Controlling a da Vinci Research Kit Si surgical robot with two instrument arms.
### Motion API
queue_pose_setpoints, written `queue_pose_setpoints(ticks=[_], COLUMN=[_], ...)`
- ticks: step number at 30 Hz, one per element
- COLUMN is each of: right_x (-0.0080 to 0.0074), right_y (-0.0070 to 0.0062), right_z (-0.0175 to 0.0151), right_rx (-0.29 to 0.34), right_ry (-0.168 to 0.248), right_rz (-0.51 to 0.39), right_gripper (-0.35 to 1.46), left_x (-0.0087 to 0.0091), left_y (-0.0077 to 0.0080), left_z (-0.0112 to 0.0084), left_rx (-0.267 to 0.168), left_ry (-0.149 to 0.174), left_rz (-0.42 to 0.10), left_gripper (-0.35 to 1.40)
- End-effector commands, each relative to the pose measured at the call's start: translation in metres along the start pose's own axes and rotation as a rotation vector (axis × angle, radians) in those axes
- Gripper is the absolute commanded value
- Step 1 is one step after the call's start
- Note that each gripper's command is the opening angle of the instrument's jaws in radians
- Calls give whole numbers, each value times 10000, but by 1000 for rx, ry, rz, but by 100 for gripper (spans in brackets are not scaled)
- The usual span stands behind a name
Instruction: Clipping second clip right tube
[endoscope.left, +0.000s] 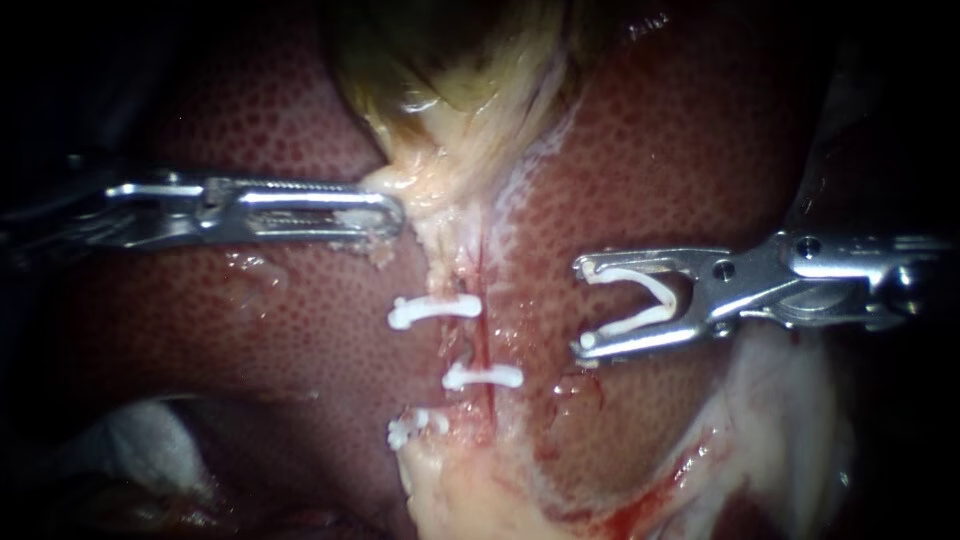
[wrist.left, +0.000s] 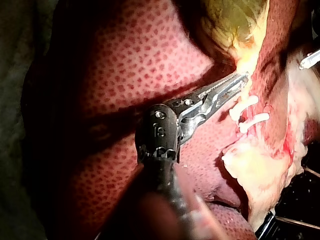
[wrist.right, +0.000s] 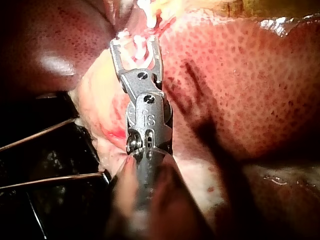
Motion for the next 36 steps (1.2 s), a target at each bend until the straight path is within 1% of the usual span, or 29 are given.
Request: queue_pose_setpoints(ticks=[1, 3, 7, 11, 13, 14, 16, 20, 21, 24, 28, 32, 36], right_x=[0, 0, -1, -3, -6, -10, -17, -37, -44, -60, -78, -92, -96], right_y=[0, 0, 0, 0, 0, 1, 2, 8, 11, 18, 28, 35, 39], right_z=[0, 1, 1, 3, 9, 14, 24, 47, 54, 74, 104, 134, 156], right_rx=[0, 0, 0, 2, 8, 11, 13, 16, 15, 21, 29, 46, 57], right_ry=[0, 0, 0, 0, 0, 3, -3, -31, -40, -51, -59, -68, -71], right_rz=[0, 0, -1, -2, -5, -13, -1, 32, 40, 66, 90, 109, 120], right_gripper=[49, 49, 49, 49, 49, 49, 49, 49, 49, 49, 49, 49, 49], left_x=[4, 10, 15, 15, 15, 15, 15, 15, 15, 14, 14, 14, 13], left_y=[2, 6, 10, 9, 9, 9, 9, 9, 9, 9, 10, 10, 10], left_z=[-5, -14, -22, -24, -24, -24, -24, -24, -25, -25, -24, -24, -24], left_rx=[-7, -6, -3, -2, -2, -2, -2, -2, -2, -2, -1, -1, -1], left_ry=[16, 30, 45, 45, 45, 45, 45, 45, 45, 45, 45, 46, 46], left_rz=[10, 16, 23, 22, 22, 22, 22, 22, 22, 22, 22, 23, 23], left_gripper=[-35, -35, -35, -35, -35, -35, -35, -35, -35, -35, -35, -35, -35])
